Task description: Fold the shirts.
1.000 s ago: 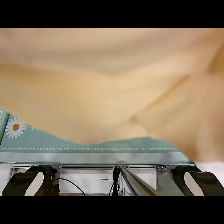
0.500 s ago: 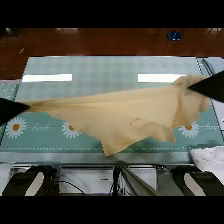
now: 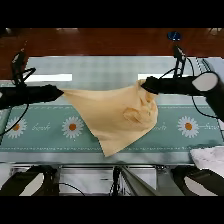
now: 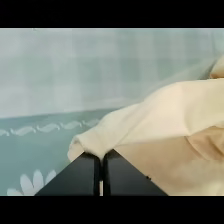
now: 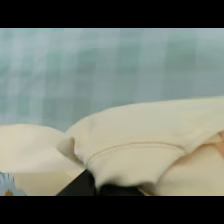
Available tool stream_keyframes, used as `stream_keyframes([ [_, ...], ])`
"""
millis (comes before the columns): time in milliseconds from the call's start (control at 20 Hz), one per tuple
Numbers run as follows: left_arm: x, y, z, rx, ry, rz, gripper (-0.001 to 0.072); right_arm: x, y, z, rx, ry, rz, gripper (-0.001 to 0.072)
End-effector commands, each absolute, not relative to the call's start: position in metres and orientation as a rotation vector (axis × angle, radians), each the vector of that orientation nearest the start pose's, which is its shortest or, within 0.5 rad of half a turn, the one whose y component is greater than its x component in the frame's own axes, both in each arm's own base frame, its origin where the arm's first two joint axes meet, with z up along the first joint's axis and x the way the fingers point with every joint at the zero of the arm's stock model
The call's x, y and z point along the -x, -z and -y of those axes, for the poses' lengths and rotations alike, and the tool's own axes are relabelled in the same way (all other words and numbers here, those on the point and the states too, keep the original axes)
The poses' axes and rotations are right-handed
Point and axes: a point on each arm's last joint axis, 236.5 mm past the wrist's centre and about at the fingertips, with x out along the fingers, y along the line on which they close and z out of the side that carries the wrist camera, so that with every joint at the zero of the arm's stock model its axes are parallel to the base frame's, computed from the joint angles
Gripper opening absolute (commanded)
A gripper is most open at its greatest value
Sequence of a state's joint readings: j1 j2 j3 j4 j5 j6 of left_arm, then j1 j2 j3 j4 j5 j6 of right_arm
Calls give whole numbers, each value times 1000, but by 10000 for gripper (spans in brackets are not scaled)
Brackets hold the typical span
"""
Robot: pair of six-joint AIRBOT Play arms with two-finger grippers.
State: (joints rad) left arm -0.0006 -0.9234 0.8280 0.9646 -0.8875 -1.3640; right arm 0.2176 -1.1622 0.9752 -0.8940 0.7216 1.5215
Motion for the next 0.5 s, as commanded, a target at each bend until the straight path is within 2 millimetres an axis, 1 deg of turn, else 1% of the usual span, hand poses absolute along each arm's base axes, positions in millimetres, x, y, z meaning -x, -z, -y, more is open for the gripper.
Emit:
stream_keyframes([
  [0,-405,-34,96,419,239,-832,28,-459,-45,-179,-664,-272,-764,23],
  [50,-409,-22,99,417,235,-847,28,-464,-41,-177,-669,-257,-754,23],
  [150,-407,7,110,410,243,-920,29,-459,-26,-183,-643,-266,-799,24],
  [250,-394,38,123,408,266,-1030,33,-450,-6,-189,-604,-293,-869,23],
  [300,-386,49,128,410,277,-1082,52,-448,-1,-190,-586,-303,-884,23],
  [350,-381,55,131,422,285,-1117,185,-448,0,-190,-573,-308,-883,25],
  [400,-377,53,131,435,294,-1138,370,-450,-6,-190,-561,-318,-869,29],
  [450,-372,43,128,446,315,-1167,513,-452,-21,-185,-546,-333,-839,133],
])
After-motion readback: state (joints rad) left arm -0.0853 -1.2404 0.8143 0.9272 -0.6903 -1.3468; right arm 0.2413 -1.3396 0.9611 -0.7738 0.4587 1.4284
